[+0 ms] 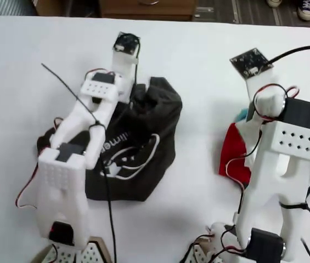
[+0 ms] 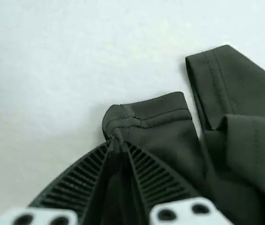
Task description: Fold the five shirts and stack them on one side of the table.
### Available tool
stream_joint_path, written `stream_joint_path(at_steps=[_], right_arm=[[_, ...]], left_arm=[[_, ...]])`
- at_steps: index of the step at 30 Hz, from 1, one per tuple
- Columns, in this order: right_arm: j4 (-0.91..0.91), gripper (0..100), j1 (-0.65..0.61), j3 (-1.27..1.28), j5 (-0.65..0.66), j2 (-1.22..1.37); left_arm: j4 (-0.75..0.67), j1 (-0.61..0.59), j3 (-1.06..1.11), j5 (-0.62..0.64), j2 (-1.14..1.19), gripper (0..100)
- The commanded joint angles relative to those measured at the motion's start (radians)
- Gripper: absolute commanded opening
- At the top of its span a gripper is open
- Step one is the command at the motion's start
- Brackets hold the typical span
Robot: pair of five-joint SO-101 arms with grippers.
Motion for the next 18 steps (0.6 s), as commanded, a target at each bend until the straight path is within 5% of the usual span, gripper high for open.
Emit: stream_joint_path(at_steps=[1,6,11,18], right_arm=[[-0.038,29.0,-0.008,0.072,-0.002,-0.044],[-0.15,29.0,-0.013,0.167,-0.012,-0.045],[-0.295,29.0,-0.079,0.181,-0.175,-0.035],[-0.447,29.0,-0.433,0.144,-0.275,0.053]], left_arm=[[0.068,-0.028,-0.082,0.009,-0.029,2],[0.233,-0.129,-0.156,0.011,-0.118,2],[0.384,-0.285,-0.196,0.011,-0.253,2],[0.652,-0.453,-0.194,0.002,-0.428,2]])
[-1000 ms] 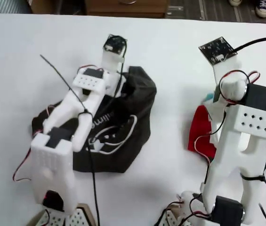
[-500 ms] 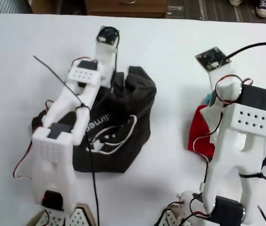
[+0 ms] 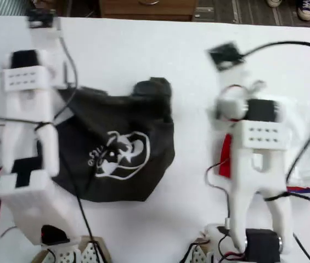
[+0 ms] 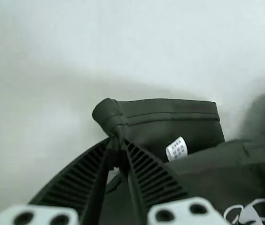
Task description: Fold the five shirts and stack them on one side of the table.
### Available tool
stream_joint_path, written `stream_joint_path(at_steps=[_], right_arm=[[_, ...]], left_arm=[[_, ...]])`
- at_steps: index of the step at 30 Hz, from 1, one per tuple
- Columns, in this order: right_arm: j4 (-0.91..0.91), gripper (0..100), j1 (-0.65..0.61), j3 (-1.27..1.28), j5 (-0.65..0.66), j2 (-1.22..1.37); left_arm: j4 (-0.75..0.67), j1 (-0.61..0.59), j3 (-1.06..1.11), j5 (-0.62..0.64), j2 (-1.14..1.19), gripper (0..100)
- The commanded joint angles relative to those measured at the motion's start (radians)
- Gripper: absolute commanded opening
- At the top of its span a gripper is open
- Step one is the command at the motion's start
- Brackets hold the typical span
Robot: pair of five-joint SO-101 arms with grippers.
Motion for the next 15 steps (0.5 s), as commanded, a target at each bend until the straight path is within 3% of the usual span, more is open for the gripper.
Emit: stream_joint_path(at_steps=[1,7,15], right_arm=[[-0.058,29.0,-0.197,-0.077,-0.02,0.09],[-0.05,29.0,-0.277,-0.505,-0.055,0.476],[0.031,29.0,-0.367,-1.04,-0.064,0.969]], left_arm=[[0.141,-0.087,-0.05,-0.011,-0.132,2],[0.292,-0.242,-0.039,-0.137,-0.146,2],[0.284,-0.456,0.091,-0.275,-0.147,2]])
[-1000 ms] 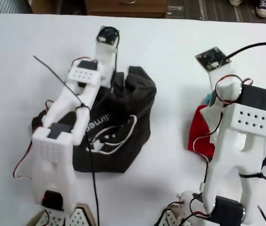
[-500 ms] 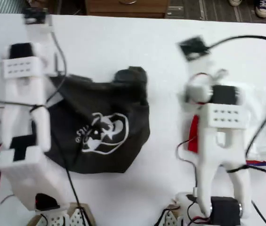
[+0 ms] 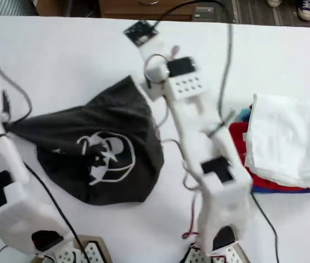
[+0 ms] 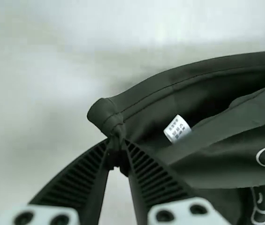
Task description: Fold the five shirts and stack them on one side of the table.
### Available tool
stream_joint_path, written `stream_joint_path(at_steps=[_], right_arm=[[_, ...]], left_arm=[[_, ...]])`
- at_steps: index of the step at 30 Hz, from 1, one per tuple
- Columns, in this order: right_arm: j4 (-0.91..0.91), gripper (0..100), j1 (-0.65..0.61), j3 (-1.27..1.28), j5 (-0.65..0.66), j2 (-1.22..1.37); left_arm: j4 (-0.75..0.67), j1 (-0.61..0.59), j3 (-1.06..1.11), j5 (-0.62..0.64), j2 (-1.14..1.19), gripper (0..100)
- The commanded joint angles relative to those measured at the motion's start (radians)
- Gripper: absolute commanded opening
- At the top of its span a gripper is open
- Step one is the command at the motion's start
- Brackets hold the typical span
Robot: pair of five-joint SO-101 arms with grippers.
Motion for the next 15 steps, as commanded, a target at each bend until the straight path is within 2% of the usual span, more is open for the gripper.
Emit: stream_joint_path(at_steps=[1,8,15], right_arm=[[0.015,29.0,-0.062,-0.262,-0.008,0.182],[0.053,29.0,-0.18,-0.519,-0.002,0.481],[0.346,29.0,-0.217,-0.603,0.002,0.627]], left_arm=[[-0.011,-0.077,0.038,-0.049,-0.069,2],[-0.038,-0.1,0.131,-0.083,-0.071,2],[-0.038,-0.101,0.13,-0.083,-0.077,2]])
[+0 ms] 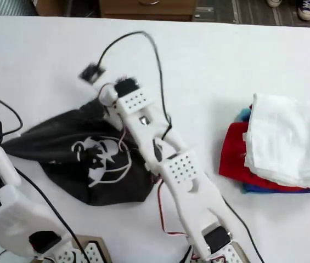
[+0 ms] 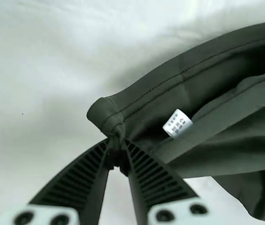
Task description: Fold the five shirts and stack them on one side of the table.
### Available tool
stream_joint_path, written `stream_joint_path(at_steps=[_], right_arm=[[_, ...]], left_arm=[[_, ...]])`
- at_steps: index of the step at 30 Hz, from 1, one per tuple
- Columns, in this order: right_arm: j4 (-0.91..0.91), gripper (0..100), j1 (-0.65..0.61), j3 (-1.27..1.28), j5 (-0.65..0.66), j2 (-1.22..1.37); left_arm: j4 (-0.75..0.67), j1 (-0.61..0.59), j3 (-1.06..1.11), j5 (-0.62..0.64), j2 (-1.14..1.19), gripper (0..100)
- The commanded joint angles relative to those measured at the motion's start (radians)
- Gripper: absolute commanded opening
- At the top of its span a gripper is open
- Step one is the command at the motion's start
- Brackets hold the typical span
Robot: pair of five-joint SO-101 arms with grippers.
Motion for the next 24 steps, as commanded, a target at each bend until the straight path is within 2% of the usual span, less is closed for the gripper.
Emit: stream_joint_path(at_steps=[1,3,7,14,19,24], right_arm=[[0.147,28.6,0.004,-0.052,0.002,0.016],[0.159,23.2,0.025,-0.023,0.002,0.021],[0.159,0.9,0.079,0.0,0.0,-0.016],[0.163,2.0,0.099,0.155,0.0,-0.298],[0.162,2.0,0.015,0.537,0.002,-0.595],[0.139,2.0,-0.05,0.908,0.0,-0.843]], left_arm=[[-0.011,-0.011,-0.01,-0.005,-0.077,2],[-0.02,-0.011,-0.007,-0.003,-0.075,2],[-0.032,-0.008,-0.001,-0.003,-0.069,2],[-0.023,0.011,0.002,-0.003,-0.066,2],[0.015,0.018,0.002,-0.009,-0.066,2],[0.068,0.011,0.002,-0.075,-0.068,2]])
